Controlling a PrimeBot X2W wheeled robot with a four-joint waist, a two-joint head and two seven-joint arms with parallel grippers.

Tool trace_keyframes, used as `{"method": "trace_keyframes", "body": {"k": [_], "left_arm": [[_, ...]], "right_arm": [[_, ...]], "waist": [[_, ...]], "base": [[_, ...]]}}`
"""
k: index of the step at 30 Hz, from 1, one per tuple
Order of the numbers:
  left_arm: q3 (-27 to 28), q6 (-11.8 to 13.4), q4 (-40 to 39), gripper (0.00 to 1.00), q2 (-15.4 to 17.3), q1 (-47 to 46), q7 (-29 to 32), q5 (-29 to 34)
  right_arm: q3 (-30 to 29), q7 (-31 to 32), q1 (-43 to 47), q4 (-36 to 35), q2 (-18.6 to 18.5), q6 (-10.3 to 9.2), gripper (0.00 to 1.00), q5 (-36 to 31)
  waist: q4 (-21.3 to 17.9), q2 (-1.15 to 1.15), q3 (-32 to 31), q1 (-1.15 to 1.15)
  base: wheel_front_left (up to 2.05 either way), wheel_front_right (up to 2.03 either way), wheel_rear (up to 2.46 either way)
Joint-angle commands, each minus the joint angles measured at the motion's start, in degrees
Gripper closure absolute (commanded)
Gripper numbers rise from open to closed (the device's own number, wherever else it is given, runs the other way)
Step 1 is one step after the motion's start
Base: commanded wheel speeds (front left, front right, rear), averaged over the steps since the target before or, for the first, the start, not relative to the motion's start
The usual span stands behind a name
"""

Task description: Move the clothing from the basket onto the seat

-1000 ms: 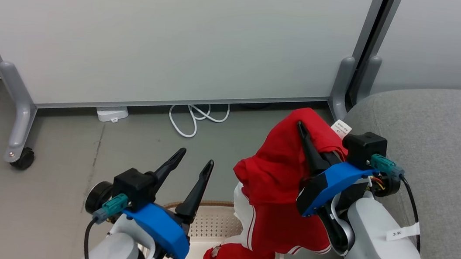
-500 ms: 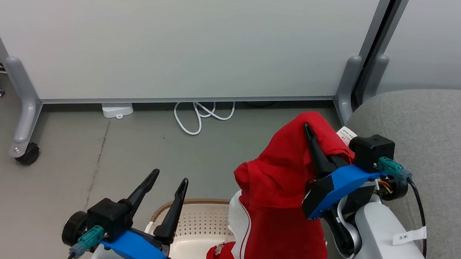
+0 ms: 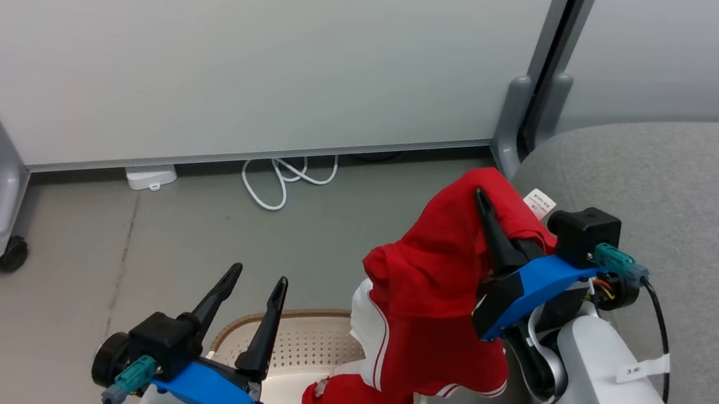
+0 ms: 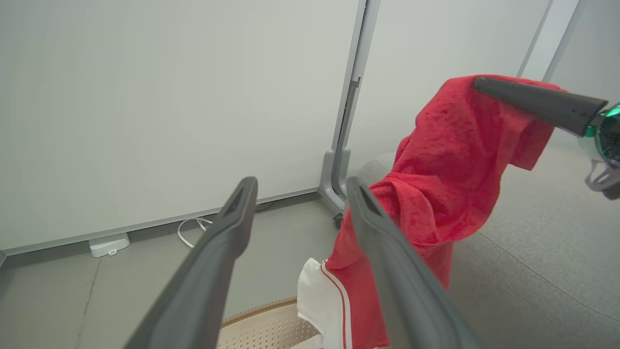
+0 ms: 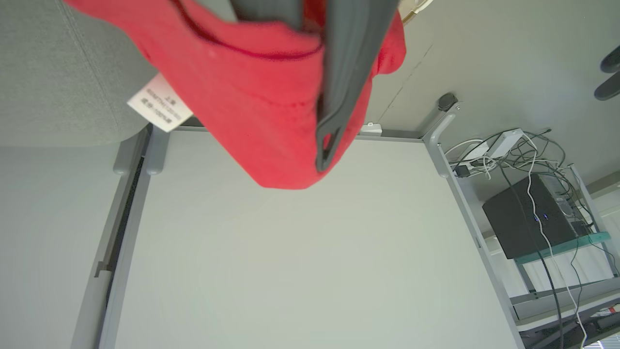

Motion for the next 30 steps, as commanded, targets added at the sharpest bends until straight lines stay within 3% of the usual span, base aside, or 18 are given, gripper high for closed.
{"method": "trace_keyframes", "body": {"k": [1, 22, 30], "left_arm": [[0.14, -0.05, -0.23, 0.0, 0.08, 0.57, -0.27, 0.31], [1.2, -0.06, -1.1, 0.0, 0.79, 0.07, -0.27, 1.81], [1.31, -0.06, -0.84, 0.0, 1.02, -0.26, -0.27, 1.51]], "right_arm": [[-0.14, 0.16, 0.5, -0.7, 0.05, 0.03, 1.0, -0.41], [-2.44, 2.74, 3.21, -6.24, 0.06, 0.03, 1.0, -1.96], [-3.37, 2.72, 4.13, -7.07, 0.13, 0.03, 1.0, -1.85]], "waist": [[-1.76, 0.0, -0.1, 0.0], [-19.45, 0.0, 2.34, 0.0], [-23.74, 0.0, 2.87, 0.0]], "base": [[0.0, 0.0, 0.0], [0.0, 0.0, 0.0], [0.0, 0.0, 0.0]]}}
